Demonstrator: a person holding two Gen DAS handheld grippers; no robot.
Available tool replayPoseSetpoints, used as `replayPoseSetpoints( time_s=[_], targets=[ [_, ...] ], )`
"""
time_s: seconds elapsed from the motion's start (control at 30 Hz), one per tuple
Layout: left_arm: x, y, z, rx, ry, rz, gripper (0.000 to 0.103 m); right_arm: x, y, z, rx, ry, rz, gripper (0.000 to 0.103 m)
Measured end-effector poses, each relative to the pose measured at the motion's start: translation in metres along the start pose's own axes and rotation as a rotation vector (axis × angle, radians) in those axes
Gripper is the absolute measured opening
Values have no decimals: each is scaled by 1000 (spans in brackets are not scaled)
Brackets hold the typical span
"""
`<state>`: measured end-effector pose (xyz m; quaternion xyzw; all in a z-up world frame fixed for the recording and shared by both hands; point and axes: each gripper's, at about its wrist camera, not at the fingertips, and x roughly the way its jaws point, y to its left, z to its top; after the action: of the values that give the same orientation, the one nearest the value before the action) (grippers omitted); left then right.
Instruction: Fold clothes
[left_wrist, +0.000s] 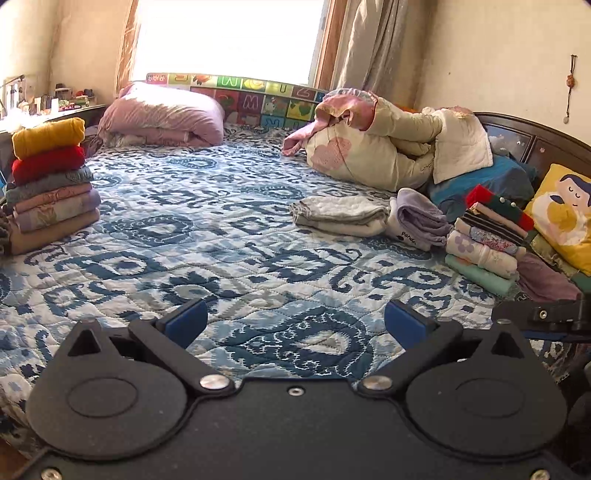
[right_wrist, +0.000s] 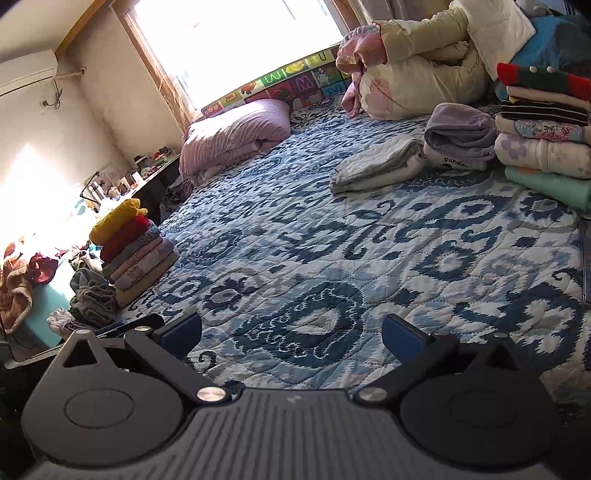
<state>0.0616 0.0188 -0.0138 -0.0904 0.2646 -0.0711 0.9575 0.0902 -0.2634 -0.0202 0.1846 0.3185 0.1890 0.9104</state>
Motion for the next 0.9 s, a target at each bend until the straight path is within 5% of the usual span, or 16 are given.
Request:
replayPoseSetpoints(
  time_s=[0.2, 0.37, 0.9],
  targets=[
    [-34, -6, 2, -27, -25, -30, 103, -34, 23, -4, -58, -49, -126, 103],
    [-45, -14, -2, -21, -30, 40, 103, -43, 36, -13, -87, -46, -185, 103],
    [-37, -25, -20, 57, 11, 94, 103, -38, 51, -35, -175, -6, -265, 103]
  ],
)
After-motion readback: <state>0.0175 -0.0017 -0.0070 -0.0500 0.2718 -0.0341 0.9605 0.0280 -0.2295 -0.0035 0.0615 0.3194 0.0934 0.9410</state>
